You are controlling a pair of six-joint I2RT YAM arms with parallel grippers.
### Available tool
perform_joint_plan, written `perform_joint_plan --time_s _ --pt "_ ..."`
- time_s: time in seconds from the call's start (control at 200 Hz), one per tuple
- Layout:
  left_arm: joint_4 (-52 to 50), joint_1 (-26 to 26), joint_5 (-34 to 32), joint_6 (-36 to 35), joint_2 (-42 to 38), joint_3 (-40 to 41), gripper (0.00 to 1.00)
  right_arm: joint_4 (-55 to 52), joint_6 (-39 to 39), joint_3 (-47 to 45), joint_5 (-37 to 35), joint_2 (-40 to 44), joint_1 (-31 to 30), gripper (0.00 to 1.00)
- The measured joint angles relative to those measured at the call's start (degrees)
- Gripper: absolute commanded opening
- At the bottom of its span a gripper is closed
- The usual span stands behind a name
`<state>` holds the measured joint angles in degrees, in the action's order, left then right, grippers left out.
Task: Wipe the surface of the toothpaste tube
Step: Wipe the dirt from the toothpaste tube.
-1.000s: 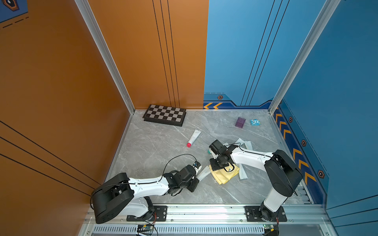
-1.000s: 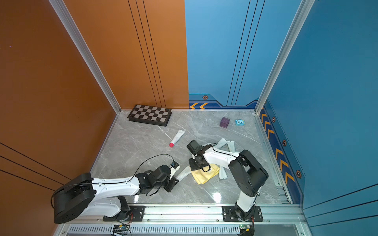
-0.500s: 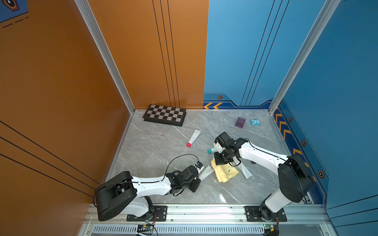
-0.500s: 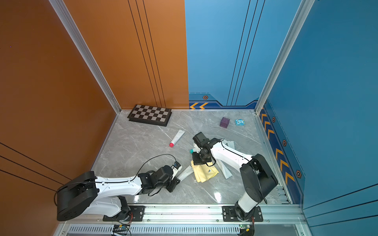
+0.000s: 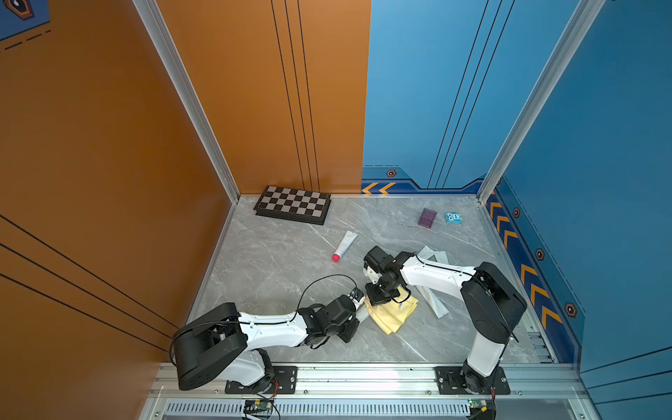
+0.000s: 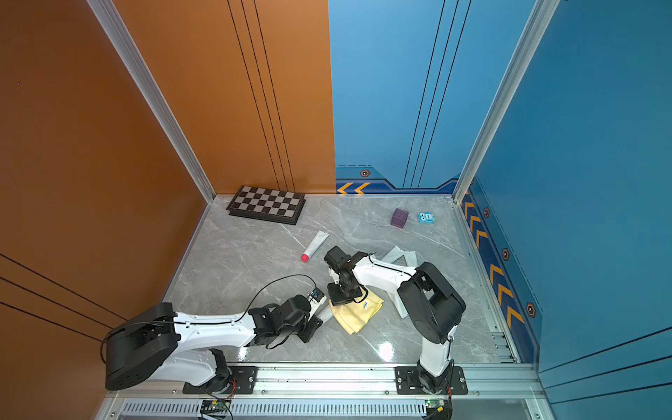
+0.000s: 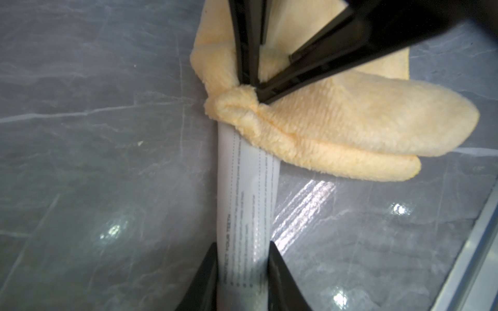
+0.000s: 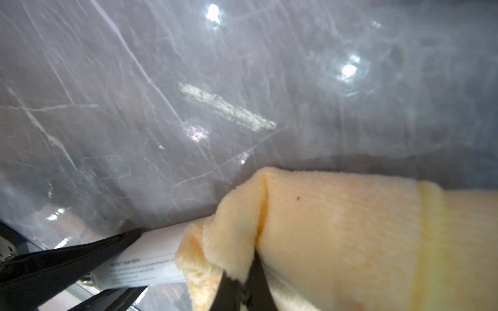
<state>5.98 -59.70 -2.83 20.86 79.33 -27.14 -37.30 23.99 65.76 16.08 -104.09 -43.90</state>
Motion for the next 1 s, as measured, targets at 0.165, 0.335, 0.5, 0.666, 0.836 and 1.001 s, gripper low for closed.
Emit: perform_joint_plan --time_s 0.165,0.335,0.5,0.666,0.836,1.001 --pt "-0.11 0.00 0.00 -0.02 -0.04 -0.07 0.23 0.33 -0.02 -0.79 -3.34 0.00 -1.11 0.00" --pt "-0.13 0.00 0.00 0.00 -0.11 -0.07 0.23 1.42 -0.04 -1.60 -7.39 0.04 -1.66 0.00" --pt "-0.13 0.00 -0.02 0.00 -0.09 -0.07 0.23 1.27 -0.11 -0.94 -11.43 -0.39 -2.75 0.00" --pt "-0.13 0.00 0.00 0.00 -0.09 -0.07 0.23 2.19 -0.22 -1.51 -10.29 0.15 -3.02 0.00" --pt "-0.48 0.00 0.00 0.00 -0.15 -0.07 0.23 7.02 0.04 -4.76 -4.20 2.62 -1.51 0.00" --pt "-0.68 0.00 0.00 0.24 -0.22 -0.04 0.23 10.45 0.26 -6.08 3.43 3.39 -1.53 0.00"
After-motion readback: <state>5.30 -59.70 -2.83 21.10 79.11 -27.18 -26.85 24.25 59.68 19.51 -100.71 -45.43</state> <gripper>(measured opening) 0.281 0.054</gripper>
